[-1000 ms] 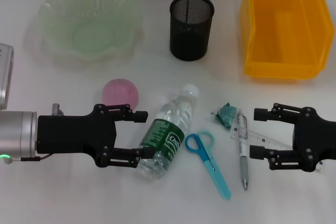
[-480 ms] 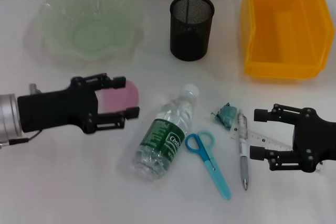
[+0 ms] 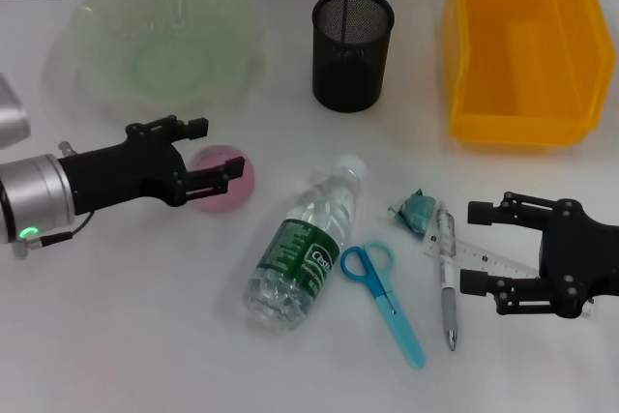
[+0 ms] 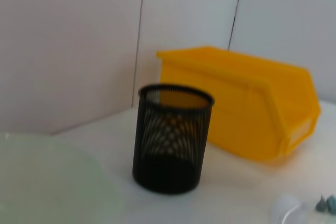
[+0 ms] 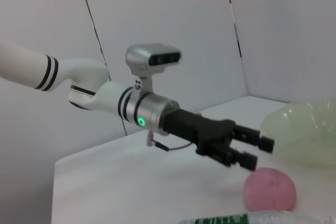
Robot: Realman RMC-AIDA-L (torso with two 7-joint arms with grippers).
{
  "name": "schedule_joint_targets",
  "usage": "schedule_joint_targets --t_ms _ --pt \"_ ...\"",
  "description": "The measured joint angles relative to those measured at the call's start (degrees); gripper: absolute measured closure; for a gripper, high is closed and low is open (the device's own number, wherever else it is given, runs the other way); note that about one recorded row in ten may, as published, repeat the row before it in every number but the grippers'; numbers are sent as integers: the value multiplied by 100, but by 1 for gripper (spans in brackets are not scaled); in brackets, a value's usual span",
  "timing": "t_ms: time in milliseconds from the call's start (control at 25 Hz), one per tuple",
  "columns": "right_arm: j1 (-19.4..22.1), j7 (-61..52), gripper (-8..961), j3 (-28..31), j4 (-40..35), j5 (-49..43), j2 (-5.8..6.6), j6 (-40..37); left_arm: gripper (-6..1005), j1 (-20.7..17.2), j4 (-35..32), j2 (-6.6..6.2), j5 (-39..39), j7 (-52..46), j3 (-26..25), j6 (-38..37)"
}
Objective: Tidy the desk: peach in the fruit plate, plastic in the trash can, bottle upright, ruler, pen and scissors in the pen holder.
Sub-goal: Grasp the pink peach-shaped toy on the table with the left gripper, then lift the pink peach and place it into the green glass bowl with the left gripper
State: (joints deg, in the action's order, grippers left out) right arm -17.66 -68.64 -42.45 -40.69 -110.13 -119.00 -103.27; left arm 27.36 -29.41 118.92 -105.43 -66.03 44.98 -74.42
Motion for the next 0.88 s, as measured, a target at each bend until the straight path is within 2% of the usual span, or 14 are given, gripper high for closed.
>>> schedule_joint_targets --t_ms 120,320,480,680,880 --pt "1 -1 117 0 0 0 0 -1 259 45 103 20 22 -26 425 554" --pt "-7 -8 117 0 0 1 0 -26 264 74 166 17 27 -74 739 842" --pt "-14 -13 118 0 0 1 0 -32 269 90 154 11 27 -66 802 897" --pt "-8 -16 118 0 6 1 0 -34 426 93 127 22 30 -19 857 982" --pt "23 -18 118 1 9 1 0 -17 658 61 -42 21 109 -14 866 711"
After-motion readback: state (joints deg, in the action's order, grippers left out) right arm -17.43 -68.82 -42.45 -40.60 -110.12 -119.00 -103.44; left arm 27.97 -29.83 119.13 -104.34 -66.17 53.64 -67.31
